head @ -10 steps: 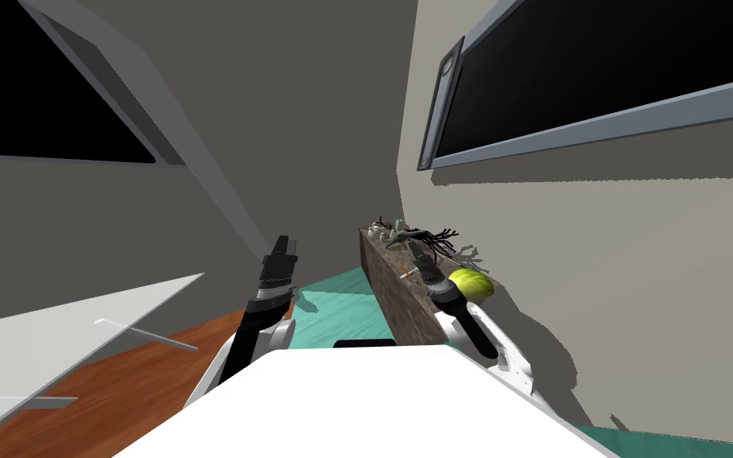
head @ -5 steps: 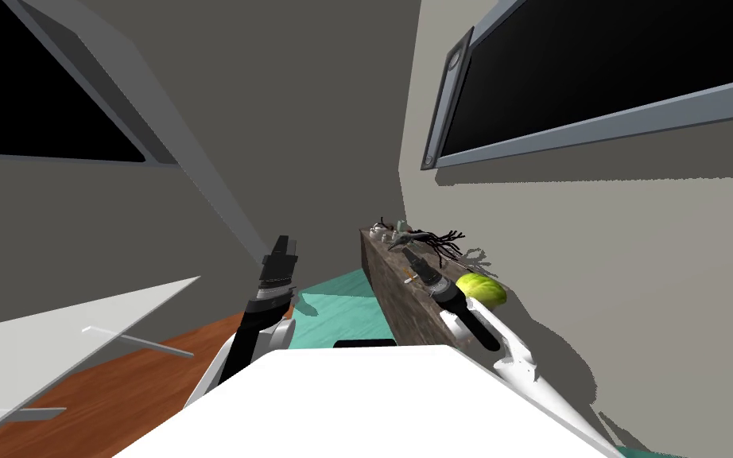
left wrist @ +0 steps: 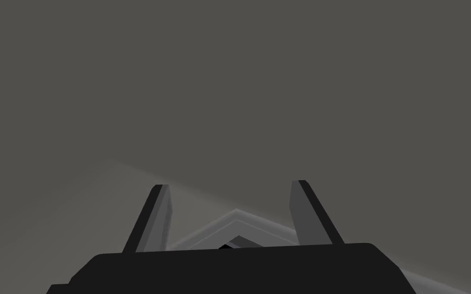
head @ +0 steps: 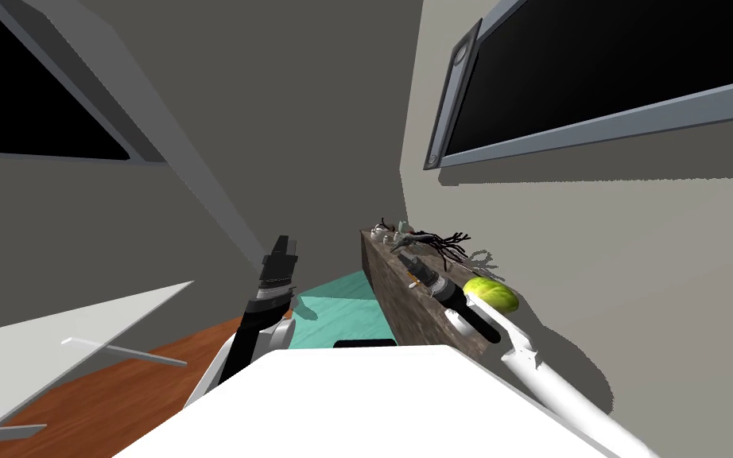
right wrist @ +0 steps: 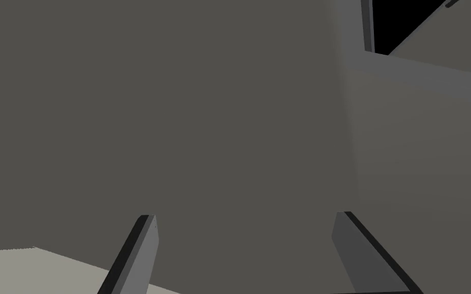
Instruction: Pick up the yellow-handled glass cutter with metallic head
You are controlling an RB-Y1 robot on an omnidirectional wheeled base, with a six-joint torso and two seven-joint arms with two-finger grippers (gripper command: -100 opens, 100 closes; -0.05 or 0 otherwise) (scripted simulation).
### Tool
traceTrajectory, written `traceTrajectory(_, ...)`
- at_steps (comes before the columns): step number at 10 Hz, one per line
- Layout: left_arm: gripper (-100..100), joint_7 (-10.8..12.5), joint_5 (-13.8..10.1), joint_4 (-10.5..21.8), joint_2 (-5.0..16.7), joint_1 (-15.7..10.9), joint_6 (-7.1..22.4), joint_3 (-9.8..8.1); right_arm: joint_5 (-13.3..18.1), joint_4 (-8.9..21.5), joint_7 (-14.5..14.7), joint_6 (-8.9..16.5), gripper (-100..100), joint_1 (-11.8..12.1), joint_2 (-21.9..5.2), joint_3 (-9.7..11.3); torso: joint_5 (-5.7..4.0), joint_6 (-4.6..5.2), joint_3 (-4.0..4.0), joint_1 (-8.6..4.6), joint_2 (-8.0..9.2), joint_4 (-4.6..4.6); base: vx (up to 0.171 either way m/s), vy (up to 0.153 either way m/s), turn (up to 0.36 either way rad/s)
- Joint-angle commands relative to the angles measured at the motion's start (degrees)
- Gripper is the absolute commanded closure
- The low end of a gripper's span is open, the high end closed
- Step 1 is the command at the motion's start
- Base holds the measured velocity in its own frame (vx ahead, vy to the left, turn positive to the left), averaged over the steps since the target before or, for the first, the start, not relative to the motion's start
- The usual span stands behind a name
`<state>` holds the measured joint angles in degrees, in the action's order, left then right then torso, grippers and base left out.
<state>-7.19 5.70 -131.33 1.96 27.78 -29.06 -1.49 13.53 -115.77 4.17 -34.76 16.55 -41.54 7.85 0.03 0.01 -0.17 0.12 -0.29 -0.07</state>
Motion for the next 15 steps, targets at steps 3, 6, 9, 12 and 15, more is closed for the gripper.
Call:
traceTrajectory(3, 0, 0.0, 0.0, 0.0, 0.0, 0.0, 0.0, 0.0, 0.88, 2.13, 0.33, 0.05, -100, -0.45, -4.52, 1.08, 0.01, 0.01, 0.01, 0.04, 0.01, 0.0, 0.062, 0.043, -0.02)
traceTrajectory(6, 0, 0.0, 0.0, 0.0, 0.0, 0.0, 0.0, 0.0, 2.16, 5.15, 0.68, 0.62, -100, -1.05, -9.57, 2.91, 0.01, 0.0, 0.04, 0.03, 0.08, 0.01, 0.056, 0.048, -0.032)
traceTrajectory(9, 0, 0.0, 0.0, 0.0, 0.0, 0.0, 0.0, 0.0, 2.83, 6.72, 0.85, 1.06, -100, -1.25, -12.8, 3.94, 0.0, 0.01, 0.05, 0.01, 0.08, 0.02, 0.052, 0.039, -0.038)
traceTrajectory(12, 0, 0.0, 0.0, 0.0, 0.0, 0.0, 0.0, 0.0, 4.24, 9.98, 1.17, 2.19, -100, -1.43, -18.34, 6.18, 0.03, 0.01, -0.01, 0.16, -0.02, -0.01, 0.078, 0.073, -0.062)
traceTrajectory(15, 0, 0.0, 0.0, 0.0, 0.0, 0.0, 0.0, 0.0, 5.72, 13.29, 1.47, 3.61, -100, -1.37, -23.44, 8.65, 0.02, -0.01, 0.03, 0.08, 0.07, 0.01, 0.059, 0.06, -0.056)
